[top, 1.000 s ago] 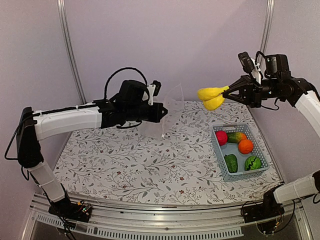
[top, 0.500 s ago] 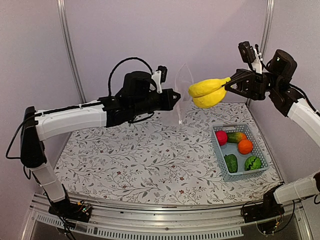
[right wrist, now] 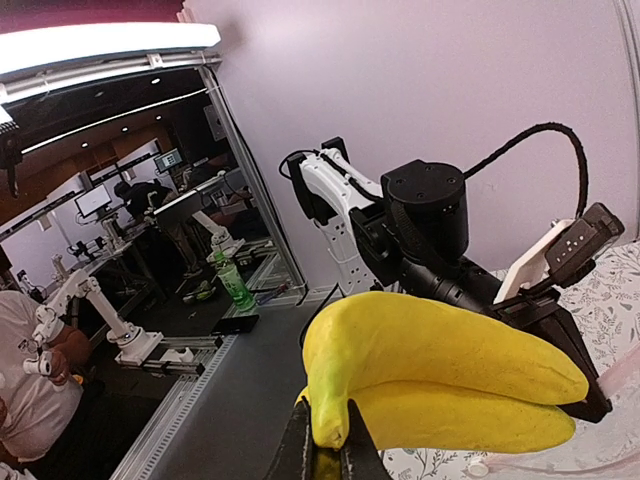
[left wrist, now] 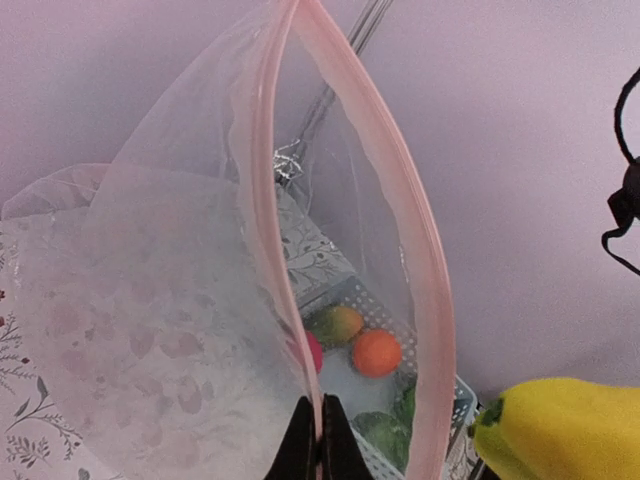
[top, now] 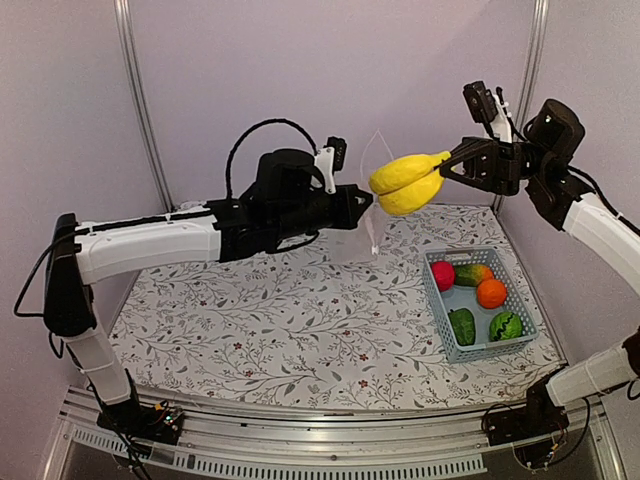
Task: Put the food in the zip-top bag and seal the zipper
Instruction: Place the fake fruit in the zipper food storage bag.
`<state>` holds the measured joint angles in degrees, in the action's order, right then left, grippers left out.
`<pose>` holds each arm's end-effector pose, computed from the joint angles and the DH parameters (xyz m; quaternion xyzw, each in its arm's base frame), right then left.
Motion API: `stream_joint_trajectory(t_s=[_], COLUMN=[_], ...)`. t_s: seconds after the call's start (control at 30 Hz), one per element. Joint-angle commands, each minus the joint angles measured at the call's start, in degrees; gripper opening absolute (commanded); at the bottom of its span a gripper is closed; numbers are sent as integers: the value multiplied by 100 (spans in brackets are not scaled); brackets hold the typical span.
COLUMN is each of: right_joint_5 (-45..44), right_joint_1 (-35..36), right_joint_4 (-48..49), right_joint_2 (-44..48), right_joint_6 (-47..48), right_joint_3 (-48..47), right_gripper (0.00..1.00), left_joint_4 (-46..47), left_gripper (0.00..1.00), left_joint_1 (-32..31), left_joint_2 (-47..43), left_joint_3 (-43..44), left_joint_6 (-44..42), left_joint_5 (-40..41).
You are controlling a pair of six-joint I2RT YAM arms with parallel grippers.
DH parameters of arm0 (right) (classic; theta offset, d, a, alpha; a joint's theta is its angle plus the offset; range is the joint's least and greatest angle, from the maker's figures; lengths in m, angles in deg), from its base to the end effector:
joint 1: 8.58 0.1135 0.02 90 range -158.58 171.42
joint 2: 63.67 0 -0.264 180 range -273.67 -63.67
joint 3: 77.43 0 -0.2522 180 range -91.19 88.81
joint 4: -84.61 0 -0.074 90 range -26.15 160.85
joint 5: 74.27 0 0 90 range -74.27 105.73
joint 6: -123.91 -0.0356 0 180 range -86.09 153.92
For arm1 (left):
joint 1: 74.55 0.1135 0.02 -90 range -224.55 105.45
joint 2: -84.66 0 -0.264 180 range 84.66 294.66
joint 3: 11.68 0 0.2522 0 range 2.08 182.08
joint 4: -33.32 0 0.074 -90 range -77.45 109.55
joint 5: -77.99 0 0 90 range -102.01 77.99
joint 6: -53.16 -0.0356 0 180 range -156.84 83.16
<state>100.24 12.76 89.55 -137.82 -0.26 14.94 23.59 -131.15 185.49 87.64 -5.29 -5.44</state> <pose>0.2354 0.1300 0.4507 -0.4937 0.4911 0.6276 0.3482 0.2395 -0.3559 0.3448 0.1319 0.7612 -0.4088 0.4859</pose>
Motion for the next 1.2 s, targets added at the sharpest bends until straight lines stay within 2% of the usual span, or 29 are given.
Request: stream_joint_trajectory(t_s=[0.0,0.33,0.6,0.8,1.0,1.1,1.17], right_joint_5=[-67,-204,-1112,-1431,-2303,-2804,-3048], right_joint_1=[21,-92,-227,-228,-173,-22,26], right_joint_4=[388,385,104,-90,-1071,-1678,-1858], right_joint_2=[-327,-652,-592,-687,-662,-623,-586], right_joint_6=[-388,-201,-95,-16,788,1308,1700], right_joint_3=[-229,-34,296,491,500,429,367], right_gripper=[0,0,0,0,1,19,38], left_joint_4=[156,315,453,504,484,464,427], left_gripper=[0,0,0,0,0,0,0], left_joint_1=[-141,-237,-301,-363,-397,-396,-399], left_joint_2=[-286,-658,-708,-615,-587,-539,-502], left_joint_3=[-85,-520,-656,-630,-597,-563,-534], left_joint_6=[-60,7,9,6,-5,-41,-42], left_joint_5=[105,290,370,366,386,401,406])
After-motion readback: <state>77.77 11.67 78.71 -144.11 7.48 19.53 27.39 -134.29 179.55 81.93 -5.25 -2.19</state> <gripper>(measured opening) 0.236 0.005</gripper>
